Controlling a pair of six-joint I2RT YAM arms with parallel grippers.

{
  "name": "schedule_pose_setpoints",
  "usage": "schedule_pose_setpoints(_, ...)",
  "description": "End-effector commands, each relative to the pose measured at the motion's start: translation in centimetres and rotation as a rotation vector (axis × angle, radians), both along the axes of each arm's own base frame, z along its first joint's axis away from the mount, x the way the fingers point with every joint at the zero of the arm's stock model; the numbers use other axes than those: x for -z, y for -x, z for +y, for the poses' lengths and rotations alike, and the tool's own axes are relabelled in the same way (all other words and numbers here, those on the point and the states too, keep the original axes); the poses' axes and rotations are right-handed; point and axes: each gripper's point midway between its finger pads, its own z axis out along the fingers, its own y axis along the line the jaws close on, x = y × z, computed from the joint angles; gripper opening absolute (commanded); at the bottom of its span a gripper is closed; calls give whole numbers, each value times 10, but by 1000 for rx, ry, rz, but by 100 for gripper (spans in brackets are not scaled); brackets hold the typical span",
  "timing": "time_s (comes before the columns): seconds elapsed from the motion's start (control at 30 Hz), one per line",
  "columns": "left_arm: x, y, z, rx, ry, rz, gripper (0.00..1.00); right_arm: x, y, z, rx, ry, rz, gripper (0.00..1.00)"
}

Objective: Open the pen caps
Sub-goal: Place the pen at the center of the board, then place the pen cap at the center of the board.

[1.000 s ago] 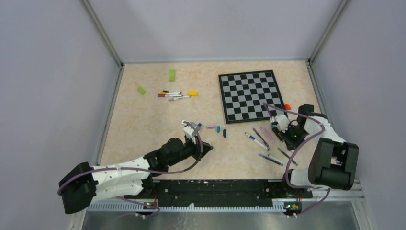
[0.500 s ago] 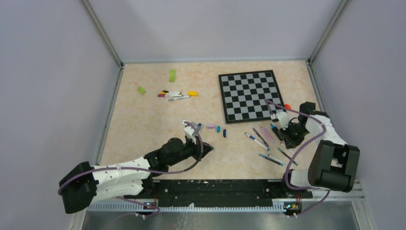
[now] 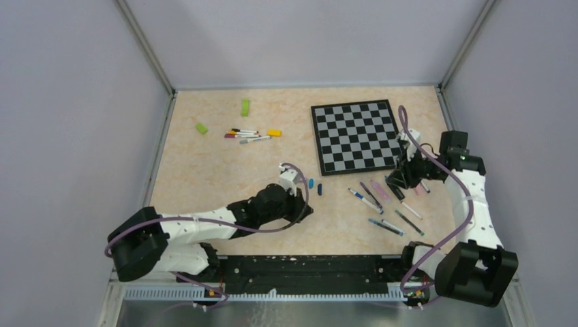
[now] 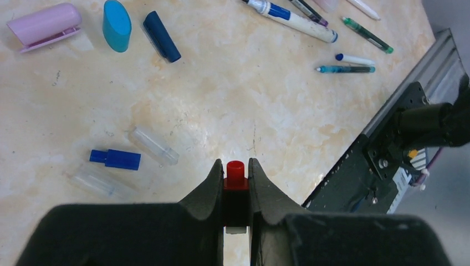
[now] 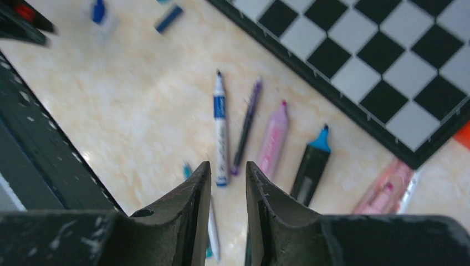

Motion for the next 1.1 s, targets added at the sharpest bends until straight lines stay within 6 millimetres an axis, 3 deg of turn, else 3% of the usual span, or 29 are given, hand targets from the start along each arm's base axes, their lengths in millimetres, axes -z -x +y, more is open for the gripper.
schedule_pose_setpoints(0.0,9,-21,-6,-153,-113,137,0,-61,-13,54,-69,-390,-152,30)
schedule_pose_setpoints(0.2,31,-40,-13,-315,-281,263,0,-47,-9,60,-45,-453,-130,31)
schedule_pose_setpoints(0.37,45,-50,-20,-385,-367,312,1,-51,-6,61,-41,-449,-161,33)
schedule_pose_setpoints(0.57,58,-58,-29,-395,-417,319,13,-56,-4,59,-41,-428,-189,33)
schedule_pose_setpoints(0.7,66,-61,-22,-436,-471,325,19,-60,-2,60,-44,-423,-204,33)
schedule_pose_setpoints(0.83,70,-59,-21,-436,-489,336,29,-61,-2,59,-44,-418,-210,34)
schedule_pose_setpoints(1.07,63,-62,-25,-424,-484,324,33,-59,-2,59,-41,-412,-210,34)
